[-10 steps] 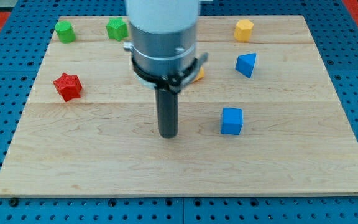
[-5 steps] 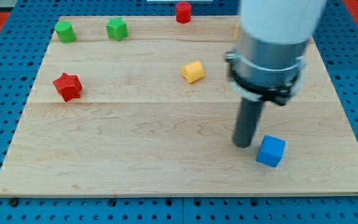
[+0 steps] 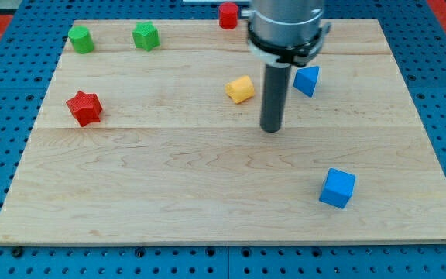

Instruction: Place the blue triangle to the bottom center of the board

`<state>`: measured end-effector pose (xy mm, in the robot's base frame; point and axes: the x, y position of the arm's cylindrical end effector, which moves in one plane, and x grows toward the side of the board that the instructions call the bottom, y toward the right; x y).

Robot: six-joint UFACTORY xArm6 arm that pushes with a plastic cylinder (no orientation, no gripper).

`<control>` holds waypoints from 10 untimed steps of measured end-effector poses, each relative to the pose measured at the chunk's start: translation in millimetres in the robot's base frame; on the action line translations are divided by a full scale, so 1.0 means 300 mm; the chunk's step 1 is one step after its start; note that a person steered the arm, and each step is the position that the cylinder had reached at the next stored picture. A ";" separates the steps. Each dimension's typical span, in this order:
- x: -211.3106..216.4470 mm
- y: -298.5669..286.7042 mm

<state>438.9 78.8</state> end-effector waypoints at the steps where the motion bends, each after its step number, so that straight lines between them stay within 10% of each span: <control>1: -0.015 0.024; 4: -0.061 0.349; 5: -0.362 0.422; 6: -0.314 0.016; 7: -0.003 -0.045; 9: -0.229 0.171; 10: 0.066 0.053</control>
<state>458.8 94.7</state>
